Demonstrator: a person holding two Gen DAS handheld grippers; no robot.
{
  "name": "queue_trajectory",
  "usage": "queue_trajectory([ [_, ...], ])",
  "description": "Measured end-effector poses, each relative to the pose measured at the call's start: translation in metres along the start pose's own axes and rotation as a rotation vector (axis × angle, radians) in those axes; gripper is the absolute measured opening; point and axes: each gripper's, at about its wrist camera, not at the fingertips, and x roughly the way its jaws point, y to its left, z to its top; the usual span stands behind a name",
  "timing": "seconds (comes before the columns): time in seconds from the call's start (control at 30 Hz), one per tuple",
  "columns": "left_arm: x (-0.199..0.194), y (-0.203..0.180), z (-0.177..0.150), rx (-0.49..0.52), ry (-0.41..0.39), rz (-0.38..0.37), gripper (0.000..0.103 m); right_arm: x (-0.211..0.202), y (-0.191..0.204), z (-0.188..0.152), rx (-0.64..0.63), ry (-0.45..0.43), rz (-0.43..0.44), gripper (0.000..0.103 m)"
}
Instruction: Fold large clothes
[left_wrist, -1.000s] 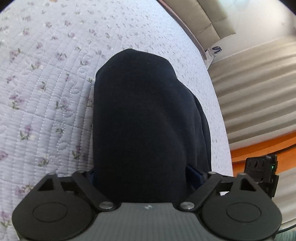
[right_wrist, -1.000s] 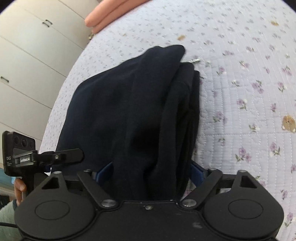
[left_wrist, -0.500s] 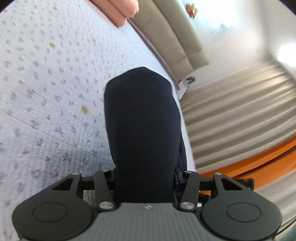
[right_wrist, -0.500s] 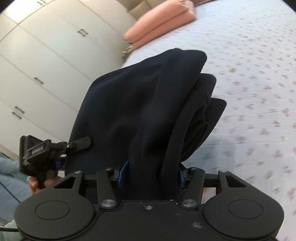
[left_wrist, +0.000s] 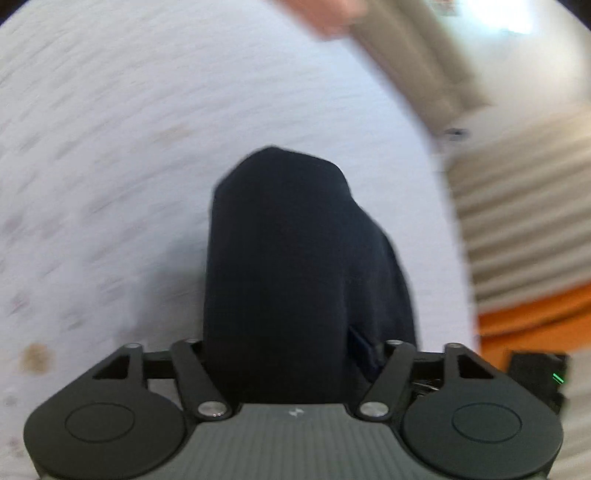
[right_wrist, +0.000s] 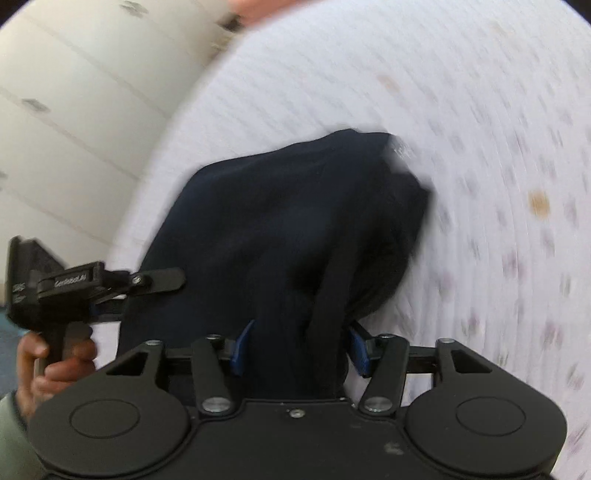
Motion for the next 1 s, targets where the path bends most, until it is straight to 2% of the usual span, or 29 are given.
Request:
queue_trajectory([
  [0.03,0.008,0.025,-0.003,-0.044,0.018,0.022,0.075,0.001,-0.003,-0.003,0.048,-0.001,0.019,0.075],
  [0.1,0.001,0.059,-0.009,-0.184,-0.001,-0.108,0.067,-0.021,-0.003,-0.004,0.074,-0.044,0.000,0.075],
  [0.13,-0.010,0.062,-0.010,-0.189,-0.016,-0.119,0.065,-0.033,0.003,-0.005,0.053,-0.071,-0.039,0.076],
  [0.17,-0.025,0.059,-0.010,-0.141,-0.049,-0.097,0.064,-0.044,0.010,-0.006,0.031,-0.099,-0.076,0.077],
  [0.2,-0.044,0.053,-0.012,-0.077,-0.093,-0.041,0.064,-0.057,0.016,-0.006,0.015,-0.126,-0.103,0.078],
  [0.27,-0.075,0.043,-0.013,0.002,-0.142,0.046,0.064,-0.078,0.032,-0.011,-0.014,-0.176,-0.117,0.079],
  [0.33,-0.098,0.026,-0.019,0.076,-0.164,0.044,0.064,-0.080,0.054,-0.006,-0.073,-0.218,-0.112,0.080],
  [0.4,-0.106,0.003,-0.028,0.161,-0.156,-0.020,0.062,-0.063,0.081,0.000,-0.204,-0.254,-0.171,0.079],
  [0.47,-0.098,-0.016,-0.045,0.238,-0.118,-0.083,0.047,-0.036,0.105,0.007,-0.344,-0.276,-0.245,0.057],
  [0.5,-0.088,-0.025,-0.056,0.285,-0.077,-0.118,0.044,-0.016,0.111,0.012,-0.398,-0.264,-0.291,0.020],
  [0.53,-0.078,-0.031,-0.068,0.325,-0.038,-0.133,0.034,0.003,0.112,0.016,-0.421,-0.242,-0.341,0.000],
  [0.57,-0.066,-0.035,-0.081,0.365,-0.001,-0.119,0.025,0.021,0.105,0.019,-0.431,-0.231,-0.397,0.000],
  [0.6,-0.058,-0.037,-0.095,0.401,0.022,-0.096,0.022,0.028,0.094,0.021,-0.428,-0.240,-0.422,0.000],
  [0.67,-0.054,-0.034,-0.120,0.442,-0.015,-0.089,0.020,0.024,0.068,0.024,-0.383,-0.274,-0.495,0.000],
  [0.7,-0.056,-0.029,-0.125,0.410,-0.027,-0.101,0.018,0.016,0.053,0.027,-0.329,-0.285,-0.508,0.000],
  [0.8,-0.065,-0.017,-0.125,0.278,-0.025,-0.153,0.016,-0.010,0.038,0.025,-0.213,-0.276,-0.457,0.000],
  [0.9,-0.083,-0.020,-0.134,0.281,-0.041,-0.112,0.016,-0.035,0.069,0.001,-0.247,-0.285,-0.416,0.023],
  [0.97,-0.087,-0.030,-0.137,0.307,-0.054,-0.065,0.017,-0.043,0.092,-0.027,-0.305,-0.278,-0.350,0.027],
  [1.0,-0.087,-0.036,-0.140,0.317,-0.061,-0.043,0.017,-0.042,0.102,-0.041,-0.343,-0.255,-0.351,0.027],
])
